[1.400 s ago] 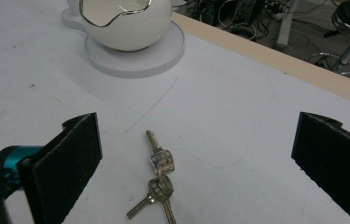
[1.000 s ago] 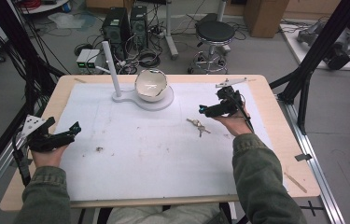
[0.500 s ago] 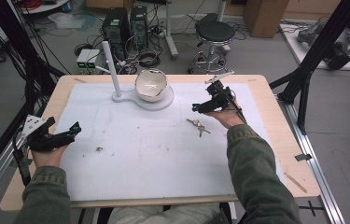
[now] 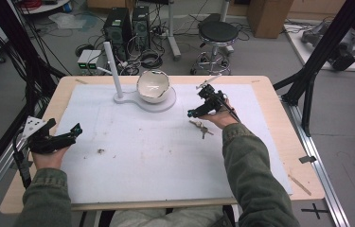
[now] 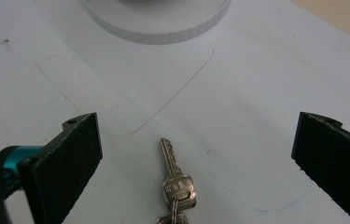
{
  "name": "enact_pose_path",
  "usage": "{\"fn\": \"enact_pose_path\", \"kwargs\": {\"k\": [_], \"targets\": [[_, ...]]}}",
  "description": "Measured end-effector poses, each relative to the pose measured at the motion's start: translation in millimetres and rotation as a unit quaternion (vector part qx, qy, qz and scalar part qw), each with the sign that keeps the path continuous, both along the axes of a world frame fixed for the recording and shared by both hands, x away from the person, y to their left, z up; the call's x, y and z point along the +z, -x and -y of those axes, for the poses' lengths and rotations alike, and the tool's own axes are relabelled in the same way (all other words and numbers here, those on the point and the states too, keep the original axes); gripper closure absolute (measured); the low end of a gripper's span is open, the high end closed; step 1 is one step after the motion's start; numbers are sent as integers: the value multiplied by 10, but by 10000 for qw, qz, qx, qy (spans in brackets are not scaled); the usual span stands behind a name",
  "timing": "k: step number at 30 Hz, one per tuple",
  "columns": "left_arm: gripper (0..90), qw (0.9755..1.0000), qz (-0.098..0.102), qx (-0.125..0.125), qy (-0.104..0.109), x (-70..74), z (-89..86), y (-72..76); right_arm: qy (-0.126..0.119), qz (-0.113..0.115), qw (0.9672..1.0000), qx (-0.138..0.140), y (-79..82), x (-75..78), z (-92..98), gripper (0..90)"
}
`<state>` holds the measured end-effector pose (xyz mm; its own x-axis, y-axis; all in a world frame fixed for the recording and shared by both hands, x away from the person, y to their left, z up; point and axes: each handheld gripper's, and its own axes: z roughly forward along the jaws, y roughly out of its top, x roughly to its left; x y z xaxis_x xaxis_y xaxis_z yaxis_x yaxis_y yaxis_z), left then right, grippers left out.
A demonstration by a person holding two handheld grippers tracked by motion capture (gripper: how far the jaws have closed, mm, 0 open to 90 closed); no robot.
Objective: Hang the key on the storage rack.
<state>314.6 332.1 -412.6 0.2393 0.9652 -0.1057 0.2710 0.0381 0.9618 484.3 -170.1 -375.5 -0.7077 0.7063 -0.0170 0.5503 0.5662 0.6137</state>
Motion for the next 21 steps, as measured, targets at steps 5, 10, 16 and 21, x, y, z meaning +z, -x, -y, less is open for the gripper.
{"fn": "enact_pose_path", "kwargs": {"k": [5,10,16,21], "targets": [[17,10000,-8,-3,-5,-2,0,-2,174,-134,9998,-20,-57,-108,-38,6],[17,10000,-27,-17,-24,-6,2,-7,276,-252,9993,-1,-83,-173,-53,7],[17,10000,-26,-11,-29,-6,4,-7,439,-545,9973,217,-92,-245,-98,165],[17,10000,-28,-1,-22,-10,2,-11,510,-708,9955,365,-87,-289,-143,254]]}}
